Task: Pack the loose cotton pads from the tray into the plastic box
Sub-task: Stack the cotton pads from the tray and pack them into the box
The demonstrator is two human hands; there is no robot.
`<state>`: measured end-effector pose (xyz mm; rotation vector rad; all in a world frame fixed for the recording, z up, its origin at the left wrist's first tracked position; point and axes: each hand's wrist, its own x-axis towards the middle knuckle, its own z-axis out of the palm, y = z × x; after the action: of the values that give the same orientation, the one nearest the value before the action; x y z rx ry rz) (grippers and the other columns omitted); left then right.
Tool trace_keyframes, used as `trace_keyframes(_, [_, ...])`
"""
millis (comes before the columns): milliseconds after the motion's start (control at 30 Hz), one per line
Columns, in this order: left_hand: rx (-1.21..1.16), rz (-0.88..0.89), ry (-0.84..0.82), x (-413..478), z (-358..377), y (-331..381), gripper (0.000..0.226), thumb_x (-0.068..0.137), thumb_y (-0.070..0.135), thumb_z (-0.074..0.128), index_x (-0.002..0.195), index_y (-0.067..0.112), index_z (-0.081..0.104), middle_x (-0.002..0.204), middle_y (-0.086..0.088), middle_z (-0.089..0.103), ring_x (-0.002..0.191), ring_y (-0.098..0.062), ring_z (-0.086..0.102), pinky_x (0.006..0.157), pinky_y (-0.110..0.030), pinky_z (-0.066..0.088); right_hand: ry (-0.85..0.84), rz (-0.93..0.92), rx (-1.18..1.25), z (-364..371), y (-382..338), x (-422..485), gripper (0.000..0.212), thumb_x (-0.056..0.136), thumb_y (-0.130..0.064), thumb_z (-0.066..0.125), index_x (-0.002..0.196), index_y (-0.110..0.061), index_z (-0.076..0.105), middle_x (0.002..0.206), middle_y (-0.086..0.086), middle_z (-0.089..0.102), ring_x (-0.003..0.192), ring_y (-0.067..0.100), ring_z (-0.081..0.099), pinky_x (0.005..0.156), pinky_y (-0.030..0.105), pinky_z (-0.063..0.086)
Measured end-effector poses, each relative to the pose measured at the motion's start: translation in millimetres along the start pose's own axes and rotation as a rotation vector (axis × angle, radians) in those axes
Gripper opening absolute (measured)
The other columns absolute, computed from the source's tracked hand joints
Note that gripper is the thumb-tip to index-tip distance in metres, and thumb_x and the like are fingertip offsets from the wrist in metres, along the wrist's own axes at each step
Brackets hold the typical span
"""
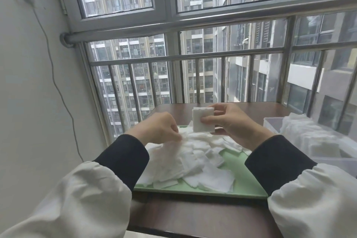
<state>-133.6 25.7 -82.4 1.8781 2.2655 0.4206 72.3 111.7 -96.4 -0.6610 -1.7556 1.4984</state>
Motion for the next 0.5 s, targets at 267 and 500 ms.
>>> trace_keyframes(267, [-0.17,-0.002,0.222,-1,-10,-11,0.017,0.098,0.027,0.061,0.083,0.029,0.067,0.093,0.001,0.071,0.071,-0.016,0.065,0.062,-0.033,0.06,0.039,0.029,-0.017,0,3,4,0.017,0.087,-0.002,0.07,0.103,-0.006,0.068,0.093,0.008,0.074,0.083,0.019,0.074,0.067,0.033,0.058])
trace_keyframes(500, [-0.833,0.08,0.36,-16,-6,18,0.005,0.1,0.025,0.06,0.102,0.022,0.064,0.095,-0.003,0.072,0.065,-0.012,0.071,0.052,-0.022,0.051,0.06,0.029,0.041,1,2,1,0.02,0.088,0.006,0.064,0.108,0.006,0.065,0.1,0.019,0.07,0.085,0.025,0.071,0.067,0.031,0.061])
